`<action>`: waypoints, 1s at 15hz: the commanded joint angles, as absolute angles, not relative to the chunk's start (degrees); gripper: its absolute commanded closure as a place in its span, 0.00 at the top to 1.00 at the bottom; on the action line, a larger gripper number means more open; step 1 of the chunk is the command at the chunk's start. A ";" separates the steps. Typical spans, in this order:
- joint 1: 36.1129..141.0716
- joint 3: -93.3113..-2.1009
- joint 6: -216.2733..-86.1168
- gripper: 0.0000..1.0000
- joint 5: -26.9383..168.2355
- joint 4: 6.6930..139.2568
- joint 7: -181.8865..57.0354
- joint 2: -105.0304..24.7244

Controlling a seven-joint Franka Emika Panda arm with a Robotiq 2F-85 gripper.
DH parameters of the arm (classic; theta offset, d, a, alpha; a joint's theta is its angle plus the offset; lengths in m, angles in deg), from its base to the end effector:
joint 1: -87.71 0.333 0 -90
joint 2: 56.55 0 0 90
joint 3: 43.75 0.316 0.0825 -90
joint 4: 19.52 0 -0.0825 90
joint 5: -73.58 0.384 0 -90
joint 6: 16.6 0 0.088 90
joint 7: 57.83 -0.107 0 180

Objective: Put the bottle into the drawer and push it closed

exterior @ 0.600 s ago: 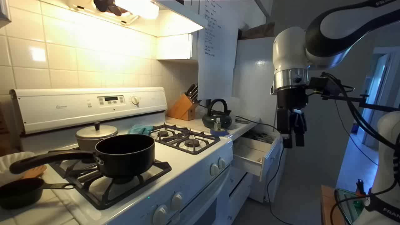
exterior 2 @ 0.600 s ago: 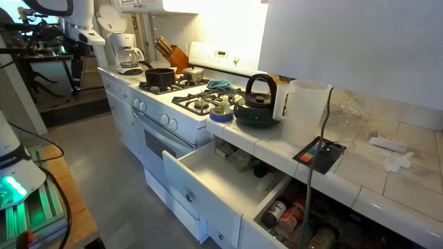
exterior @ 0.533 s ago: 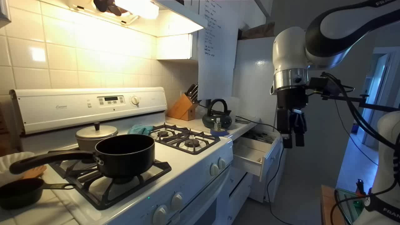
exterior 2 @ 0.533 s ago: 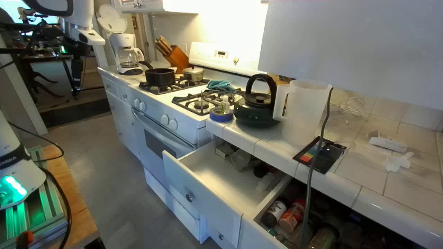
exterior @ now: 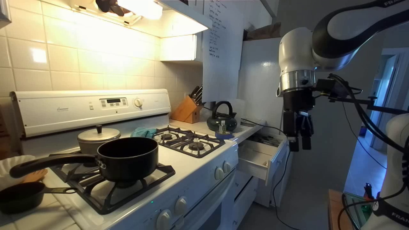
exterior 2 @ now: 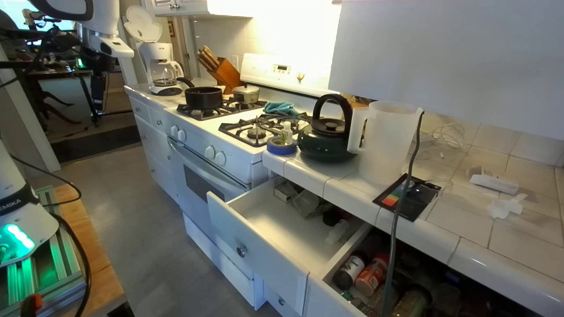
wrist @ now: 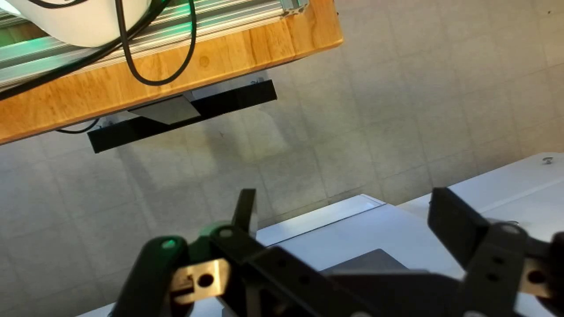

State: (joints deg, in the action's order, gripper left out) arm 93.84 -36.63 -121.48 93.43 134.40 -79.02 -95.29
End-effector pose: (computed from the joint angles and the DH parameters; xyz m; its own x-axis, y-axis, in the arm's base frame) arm 0.3054 0.0984 0.4221 0.9299 -0.2597 -0.2603 -0.3044 -0.9408 -0.1488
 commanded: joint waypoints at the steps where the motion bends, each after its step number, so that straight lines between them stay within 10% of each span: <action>1: 91.32 -34.87 -125.49 1.00 93.04 134.96 -80.62 -95.56; 15: 75.81 -56.14 -144.84 1.00 94.69 126.61 -72.41 -81.37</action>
State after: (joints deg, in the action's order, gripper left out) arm 77.26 -53.00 -144.74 92.78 131.25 -74.03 -87.35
